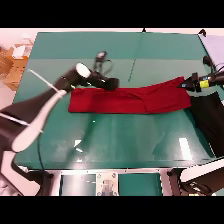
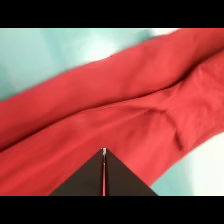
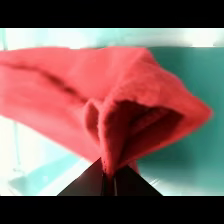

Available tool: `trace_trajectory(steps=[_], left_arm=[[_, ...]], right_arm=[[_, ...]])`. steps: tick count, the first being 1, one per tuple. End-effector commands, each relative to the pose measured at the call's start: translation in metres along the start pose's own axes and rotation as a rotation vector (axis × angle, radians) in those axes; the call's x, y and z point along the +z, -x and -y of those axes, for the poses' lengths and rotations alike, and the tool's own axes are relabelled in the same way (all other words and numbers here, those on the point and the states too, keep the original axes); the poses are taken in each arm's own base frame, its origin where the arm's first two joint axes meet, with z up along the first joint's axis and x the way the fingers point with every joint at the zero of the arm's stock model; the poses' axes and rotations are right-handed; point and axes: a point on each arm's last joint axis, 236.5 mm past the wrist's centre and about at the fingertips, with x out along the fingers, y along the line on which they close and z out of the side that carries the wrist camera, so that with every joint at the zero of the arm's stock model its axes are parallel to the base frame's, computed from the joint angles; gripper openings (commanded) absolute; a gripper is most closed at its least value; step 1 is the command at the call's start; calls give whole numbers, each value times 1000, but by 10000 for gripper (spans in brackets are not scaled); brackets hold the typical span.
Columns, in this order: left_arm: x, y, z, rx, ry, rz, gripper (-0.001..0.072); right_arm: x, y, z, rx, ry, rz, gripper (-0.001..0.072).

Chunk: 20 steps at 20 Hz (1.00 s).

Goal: Fold the shirts.

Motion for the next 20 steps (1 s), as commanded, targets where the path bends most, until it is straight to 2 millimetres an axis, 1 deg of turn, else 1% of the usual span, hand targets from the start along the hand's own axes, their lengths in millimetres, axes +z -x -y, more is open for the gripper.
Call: trace_trajectory(steps=[1, 3, 4, 5, 7, 9, 11, 13, 15, 16, 17, 18, 19, 20], left_arm=[[-29, -66, 37, -42, -5, 9, 24], [-36, -88, 52, -90, 23, -15, 25], [-40, -96, 58, -114, 42, -35, 24], [-42, -101, 62, -132, 48, -52, 24], [-43, -108, 63, -149, 66, -63, 24], [-46, -115, 59, -148, 103, -71, 24], [-53, -119, 58, -156, 125, -90, 24], [-56, -113, 58, -168, 123, -123, 24], [-48, -92, 52, -185, 114, -157, 24], [-42, -75, 44, -195, 94, -186, 24], [-35, -52, 35, -199, 70, -222, 24], [-29, -28, 19, -182, 45, -261, 24], [-25, -2, -2, -150, 27, -308, 23], [-21, 31, -26, -93, 20, -358, 23]], right_arm=[[-2, 25, -59, 8, 55, -22, 16], [-4, 34, -101, 25, 126, -19, 16], [-4, 39, -122, 26, 170, -7, 16], [-4, 43, -139, 21, 201, 8, 16], [-5, 49, -169, 10, 254, 32, 17], [-9, 45, -188, 13, 288, 26, 17], [-11, 37, -195, 16, 302, 10, 17], [-8, 33, -199, 18, 310, 23, 16], [-7, 33, -199, 18, 309, 28, 16], [-6, 33, -199, 18, 303, 28, 17], [-6, 33, -200, 19, 291, 29, 17], [-7, 32, -201, 22, 286, 28, 17], [-8, 29, -205, 26, 282, 20, 16], [-11, 23, -211, 31, 280, 7, 16]])
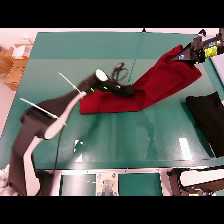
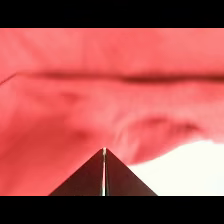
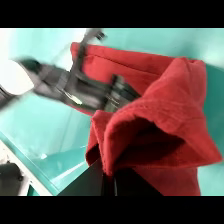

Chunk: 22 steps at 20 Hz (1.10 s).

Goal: Fold the shirts.

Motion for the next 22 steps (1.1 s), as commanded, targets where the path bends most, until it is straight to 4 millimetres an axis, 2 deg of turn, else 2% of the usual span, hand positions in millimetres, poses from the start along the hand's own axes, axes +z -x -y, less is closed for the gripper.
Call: trace_trajectory(steps=[1, 4, 6, 7, 8, 9, 12, 13, 14, 15, 16, 17, 18, 20, 22], left_arm=[[-19, 106, -55, 157, -5, -202, 23], [-28, 217, -122, 481, 63, -254, 23], [-34, 283, -159, 721, 100, -248, 23], [-36, 311, -170, 818, 112, -245, 24], [-39, 332, -178, 889, 119, -247, 23], [-41, 344, -178, 915, 128, -245, 24], [-43, 352, -178, 917, 142, -240, 24], [-43, 352, -178, 917, 142, -240, 24], [-43, 351, -177, 914, 142, -240, 24], [-43, 350, -177, 908, 143, -239, 24], [-43, 350, -176, 907, 142, -239, 24], [-43, 350, -176, 907, 142, -238, 24], [-43, 350, -176, 906, 142, -238, 24], [-42, 348, -175, 897, 141, -236, 24], [-41, 348, -175, 898, 138, -229, 24]], right_arm=[[1, -14, -17, 18, -7, -16, 16], [6, -53, -57, 56, 28, -24, 17], [7, -94, -90, 94, 63, -20, 17], [6, -118, -106, 113, 76, -13, 17], [5, -148, -122, 131, 83, 5, 17], [3, -178, -135, 144, 83, 24, 17], [-15, -293, -161, 146, 63, 103, 19], [-26, -335, -167, 137, 61, 131, 137], [-41, -369, -172, 133, 64, 133, 381], [-53, -392, -175, 126, 72, 128, 535], [-59, -400, -173, 116, 81, 118, 536], [-52, -396, -163, 93, 100, 124, 535], [-38, -380, -148, 65, 112, 132, 536], [-6, -329, -105, 6, 94, 135, 536], [15, -266, -42, -90, 45, 111, 535]])
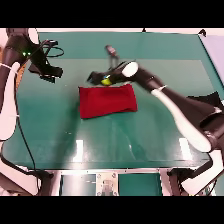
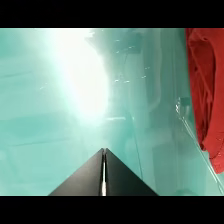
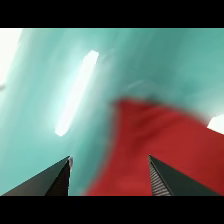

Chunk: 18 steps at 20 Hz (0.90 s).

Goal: Fold the shirts.

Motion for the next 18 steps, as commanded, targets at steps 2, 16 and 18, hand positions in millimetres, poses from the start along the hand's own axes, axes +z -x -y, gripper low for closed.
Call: trace_trajectory(steps=[2, 16, 18], left_arm=[[1, 1, -2, 5, 3, 6, 24], [1, 0, 2, -14, 10, 5, 24], [1, 0, 3, -15, 10, 5, 24]], right_arm=[[19, 109, 133, -207, -116, -91, 535], [-88, 42, 155, 132, -520, -320, 169], [-60, 53, 134, 171, -474, -308, 17]])
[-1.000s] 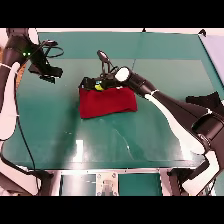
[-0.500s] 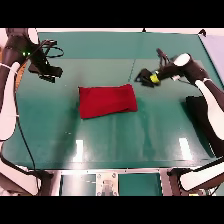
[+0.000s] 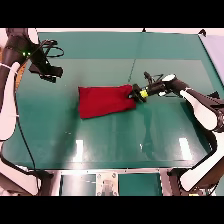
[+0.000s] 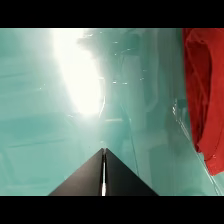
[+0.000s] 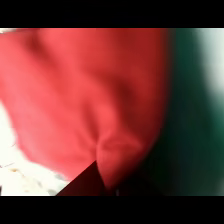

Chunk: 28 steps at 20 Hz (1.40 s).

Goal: Fold the shirts.

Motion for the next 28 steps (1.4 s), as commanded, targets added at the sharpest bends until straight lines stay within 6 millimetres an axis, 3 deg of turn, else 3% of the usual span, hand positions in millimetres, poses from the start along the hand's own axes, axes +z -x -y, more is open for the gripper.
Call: trace_trajectory(steps=[1, 2, 4, 6, 8, 12, 15, 18, 22, 25, 28], left_arm=[[-1, 0, 1, -5, 0, -2, 24], [-1, 0, 1, -6, 0, -5, 24], [-2, 0, 1, -6, 0, -6, 24], [-1, 0, 1, -6, 0, -5, 24], [-1, 0, 1, -6, 0, -4, 24], [-1, 0, 1, -6, 0, -5, 24], [-1, 0, 1, -8, 0, -4, 24], [0, 0, 5, -24, -1, 2, 24], [2, 1, 14, -62, -5, 8, 24], [2, 1, 20, -85, -8, 9, 24], [2, 1, 21, -87, -9, 8, 24]], right_arm=[[12, 20, -56, 79, 82, 9, 16], [24, 45, -72, 72, 113, 61, 16], [50, 121, -88, 3, 157, 211, 15], [59, 205, -89, -54, 165, 342, 15], [55, 281, -83, -71, 129, 459, 15], [41, 418, -38, -123, 15, 737, 15], [15, 496, 19, -159, -123, 885, 15], [-25, 545, 63, -181, -241, 960, 15], [-79, 580, 98, -292, -386, 1022, 15], [-115, 583, 121, -406, -543, 1005, 15], [-155, 559, 154, -498, -738, 910, 15]])
